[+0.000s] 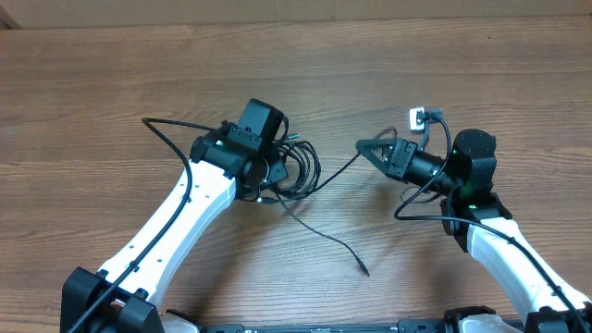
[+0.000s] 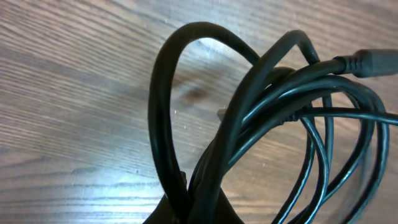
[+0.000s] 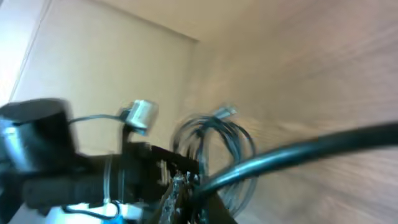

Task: Untangle cables

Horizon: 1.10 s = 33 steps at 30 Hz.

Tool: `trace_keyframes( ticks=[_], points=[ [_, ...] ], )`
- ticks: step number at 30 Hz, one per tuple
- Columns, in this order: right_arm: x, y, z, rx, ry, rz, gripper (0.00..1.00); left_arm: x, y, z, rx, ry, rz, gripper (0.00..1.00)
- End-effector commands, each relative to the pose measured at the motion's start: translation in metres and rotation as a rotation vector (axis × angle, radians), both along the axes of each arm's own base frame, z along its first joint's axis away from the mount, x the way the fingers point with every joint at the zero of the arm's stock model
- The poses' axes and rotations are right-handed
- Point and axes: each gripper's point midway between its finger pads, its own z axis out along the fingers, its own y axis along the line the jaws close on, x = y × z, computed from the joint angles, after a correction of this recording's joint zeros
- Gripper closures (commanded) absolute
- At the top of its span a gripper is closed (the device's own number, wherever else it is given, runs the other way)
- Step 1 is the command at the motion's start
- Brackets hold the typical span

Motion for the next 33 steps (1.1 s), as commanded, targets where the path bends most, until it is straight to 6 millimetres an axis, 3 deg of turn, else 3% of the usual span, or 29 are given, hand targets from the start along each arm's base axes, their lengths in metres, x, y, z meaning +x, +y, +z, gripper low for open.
trace_keyframes(
  ticks=[1,6,13,21,28,33],
  points=[
    [0.003,-0.007,-0.008,-0.054,0.018,-0.037,0.76,0.007,0.005,0.001,0.015,-0.029,0.055,0.96],
    [-0.011,-0.006,-0.031,-0.153,0.016,0.024,0.57,0.008,0.004,0.001,0.04,-0.045,-0.031,0.96],
    [-0.033,-0.009,-0.059,-0.237,0.081,0.09,0.48,0.012,0.003,0.003,0.089,-0.079,-0.189,0.96],
    [-0.049,0.013,-0.025,-0.087,-0.028,0.258,0.48,0.012,-0.005,0.004,0.142,-0.12,-0.469,0.96],
    [-0.041,0.028,-0.025,-0.153,-0.105,0.24,0.42,0.004,-0.029,0.007,0.036,-0.134,-0.63,0.96],
    [-0.039,0.049,-0.024,-0.213,-0.18,0.234,0.41,0.0,-0.043,0.011,-0.035,-0.148,-0.676,0.96]
  ],
)
